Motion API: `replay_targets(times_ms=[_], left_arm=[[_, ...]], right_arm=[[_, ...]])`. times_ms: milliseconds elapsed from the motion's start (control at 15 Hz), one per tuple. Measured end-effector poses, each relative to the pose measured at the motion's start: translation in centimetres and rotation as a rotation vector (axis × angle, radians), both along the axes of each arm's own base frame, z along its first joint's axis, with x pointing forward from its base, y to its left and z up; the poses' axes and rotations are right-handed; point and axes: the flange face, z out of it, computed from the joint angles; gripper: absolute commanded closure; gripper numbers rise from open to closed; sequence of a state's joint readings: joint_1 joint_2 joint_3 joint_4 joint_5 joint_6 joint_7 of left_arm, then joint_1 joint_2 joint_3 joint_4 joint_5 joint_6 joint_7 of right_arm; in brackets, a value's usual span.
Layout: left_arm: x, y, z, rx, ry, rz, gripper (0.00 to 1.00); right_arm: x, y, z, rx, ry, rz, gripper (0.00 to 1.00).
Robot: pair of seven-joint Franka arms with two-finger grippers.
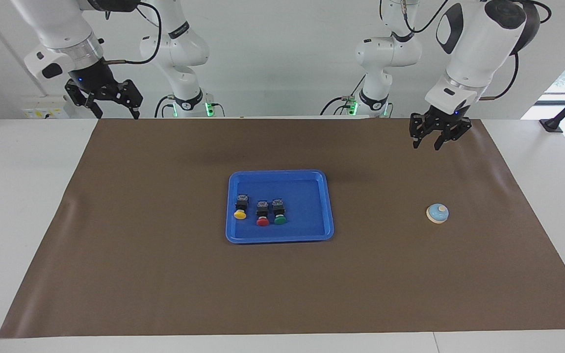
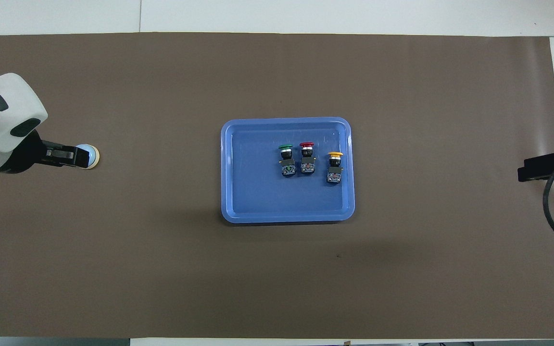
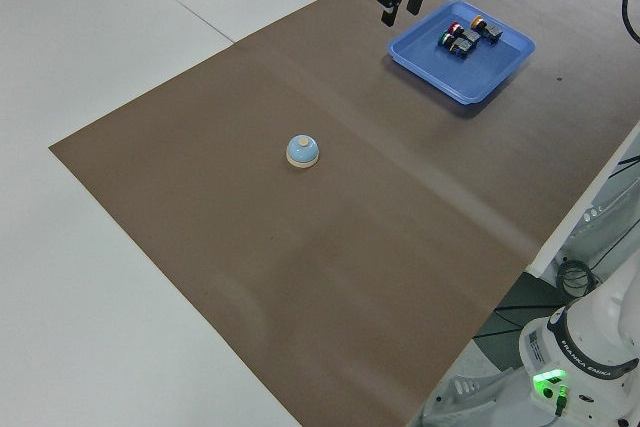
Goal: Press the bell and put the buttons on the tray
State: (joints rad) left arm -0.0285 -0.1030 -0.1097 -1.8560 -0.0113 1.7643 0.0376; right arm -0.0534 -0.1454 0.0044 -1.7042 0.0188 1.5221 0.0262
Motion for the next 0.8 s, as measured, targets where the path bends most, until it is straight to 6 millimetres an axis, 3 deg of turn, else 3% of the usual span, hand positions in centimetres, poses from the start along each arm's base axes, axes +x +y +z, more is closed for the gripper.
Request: replay_targets(times_ms=[334, 802], left_arm=[[1.3, 8.8, -4.3, 0.001, 0.065, 0.12, 1.0], [6.6, 12.0, -12.9, 0.012, 0.081, 0.144, 1.0]], right_arm=[[0.0, 0.0, 0.0, 0.0, 0.0, 0.0, 0.0], [0.0, 0.0, 0.0, 0.0, 0.0, 0.0, 0.0]])
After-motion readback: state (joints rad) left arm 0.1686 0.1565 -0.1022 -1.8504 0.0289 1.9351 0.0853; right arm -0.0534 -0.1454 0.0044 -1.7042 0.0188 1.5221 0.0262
